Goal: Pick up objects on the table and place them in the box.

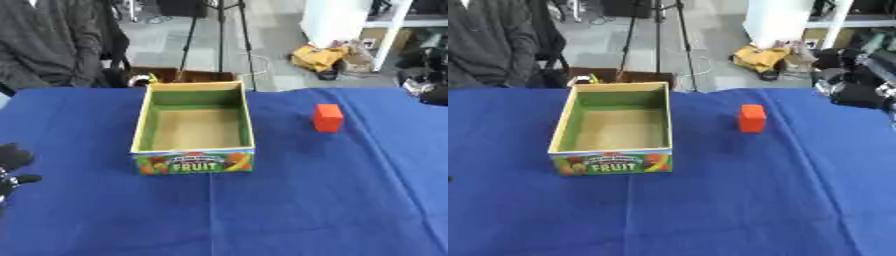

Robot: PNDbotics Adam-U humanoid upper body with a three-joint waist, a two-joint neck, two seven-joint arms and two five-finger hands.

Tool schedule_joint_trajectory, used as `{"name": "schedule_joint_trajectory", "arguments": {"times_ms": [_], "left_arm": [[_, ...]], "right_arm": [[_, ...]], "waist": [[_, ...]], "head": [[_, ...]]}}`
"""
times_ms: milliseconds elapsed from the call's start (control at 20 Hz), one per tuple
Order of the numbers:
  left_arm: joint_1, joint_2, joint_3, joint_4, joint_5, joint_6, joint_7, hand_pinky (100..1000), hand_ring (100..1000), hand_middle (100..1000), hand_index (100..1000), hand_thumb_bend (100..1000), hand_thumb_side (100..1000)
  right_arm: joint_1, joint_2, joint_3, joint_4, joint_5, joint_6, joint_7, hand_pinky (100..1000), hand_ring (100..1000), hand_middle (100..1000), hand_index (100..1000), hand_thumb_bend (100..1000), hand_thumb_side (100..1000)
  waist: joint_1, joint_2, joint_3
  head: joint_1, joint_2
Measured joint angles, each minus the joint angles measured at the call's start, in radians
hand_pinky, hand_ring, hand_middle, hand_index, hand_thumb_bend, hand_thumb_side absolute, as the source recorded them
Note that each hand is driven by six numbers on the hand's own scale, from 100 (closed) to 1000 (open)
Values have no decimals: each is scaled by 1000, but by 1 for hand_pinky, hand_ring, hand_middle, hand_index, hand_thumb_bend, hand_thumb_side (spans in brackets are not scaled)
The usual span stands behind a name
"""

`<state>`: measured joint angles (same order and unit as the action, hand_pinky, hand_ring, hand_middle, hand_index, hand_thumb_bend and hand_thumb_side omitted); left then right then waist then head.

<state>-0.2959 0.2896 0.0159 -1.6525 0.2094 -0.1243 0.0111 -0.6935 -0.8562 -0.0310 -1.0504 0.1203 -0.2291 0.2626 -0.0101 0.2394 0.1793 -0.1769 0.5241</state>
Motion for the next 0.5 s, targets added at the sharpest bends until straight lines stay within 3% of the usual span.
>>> {"name": "schedule_joint_trajectory", "arguments": {"times_ms": [250,500], "left_arm": [[-23,-3,-14,-6,5,0,-23,623,762,678,804,748,810],[-26,-8,-18,-6,10,-3,-33,622,756,676,805,750,811]], "right_arm": [[-34,-3,-7,122,293,-63,-7,830,950,818,856,212,132],[-39,-9,-19,163,412,-98,-15,836,957,819,860,229,161]], "waist": [[-12,23,54],[-12,38,77]], "head": [[-56,-20],[-67,-30]]}}
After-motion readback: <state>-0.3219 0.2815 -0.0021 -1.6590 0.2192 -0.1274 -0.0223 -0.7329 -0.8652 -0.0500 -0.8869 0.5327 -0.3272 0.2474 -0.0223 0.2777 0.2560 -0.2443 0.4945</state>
